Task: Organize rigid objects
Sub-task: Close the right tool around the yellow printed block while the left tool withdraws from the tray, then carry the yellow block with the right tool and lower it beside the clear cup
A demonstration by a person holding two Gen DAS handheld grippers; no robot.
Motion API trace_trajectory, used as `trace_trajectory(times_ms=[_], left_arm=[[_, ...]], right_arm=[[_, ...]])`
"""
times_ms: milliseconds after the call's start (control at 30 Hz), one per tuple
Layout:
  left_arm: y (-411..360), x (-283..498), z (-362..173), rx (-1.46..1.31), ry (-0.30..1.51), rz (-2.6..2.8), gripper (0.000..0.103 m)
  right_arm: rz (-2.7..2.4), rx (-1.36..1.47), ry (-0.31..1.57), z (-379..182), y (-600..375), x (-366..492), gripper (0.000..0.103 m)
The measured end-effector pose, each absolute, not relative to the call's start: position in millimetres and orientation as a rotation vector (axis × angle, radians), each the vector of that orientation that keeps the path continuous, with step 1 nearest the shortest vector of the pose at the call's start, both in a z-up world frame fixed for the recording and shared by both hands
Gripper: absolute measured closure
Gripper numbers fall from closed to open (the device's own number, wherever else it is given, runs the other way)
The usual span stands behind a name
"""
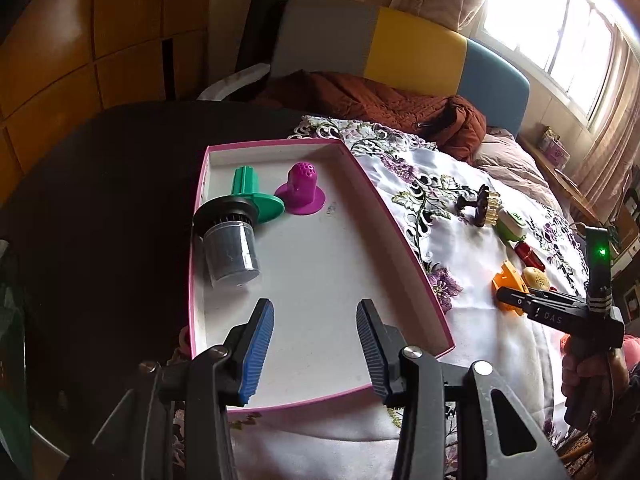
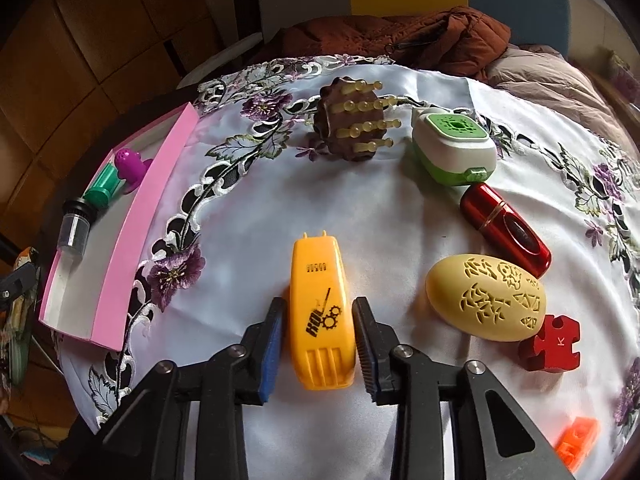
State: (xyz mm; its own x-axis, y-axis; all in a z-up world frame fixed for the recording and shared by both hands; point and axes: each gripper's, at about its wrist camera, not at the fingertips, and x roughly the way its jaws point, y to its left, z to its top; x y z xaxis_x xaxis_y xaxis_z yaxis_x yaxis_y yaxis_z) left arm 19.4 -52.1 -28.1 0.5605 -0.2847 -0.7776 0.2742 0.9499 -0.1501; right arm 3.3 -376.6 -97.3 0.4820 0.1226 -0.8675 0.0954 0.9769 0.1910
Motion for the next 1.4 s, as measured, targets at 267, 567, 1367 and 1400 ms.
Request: trace_trajectory(times_ms=[267,567,1367,1400], left_arm=[[-40,19,-30,-0.036,0.916,-0.312,0.06],[-19,20,-29,-0.07,0.903,-0.281,0.06],[49,20,-32,-0.169,0.876,-0.172,0.06],[49,20,-32,-0.17,0.875,-0.171,0.06]], right_arm=[[-0.027,0.238,1.028,-77,-373,2,0.077],[0.123,0.184,0.905,-20,-303,24,0.077],[0.382,0.039,1.107,-78,-111,125,0.074],[0.383,0.041,1.098,-75,-113,122,0.071]])
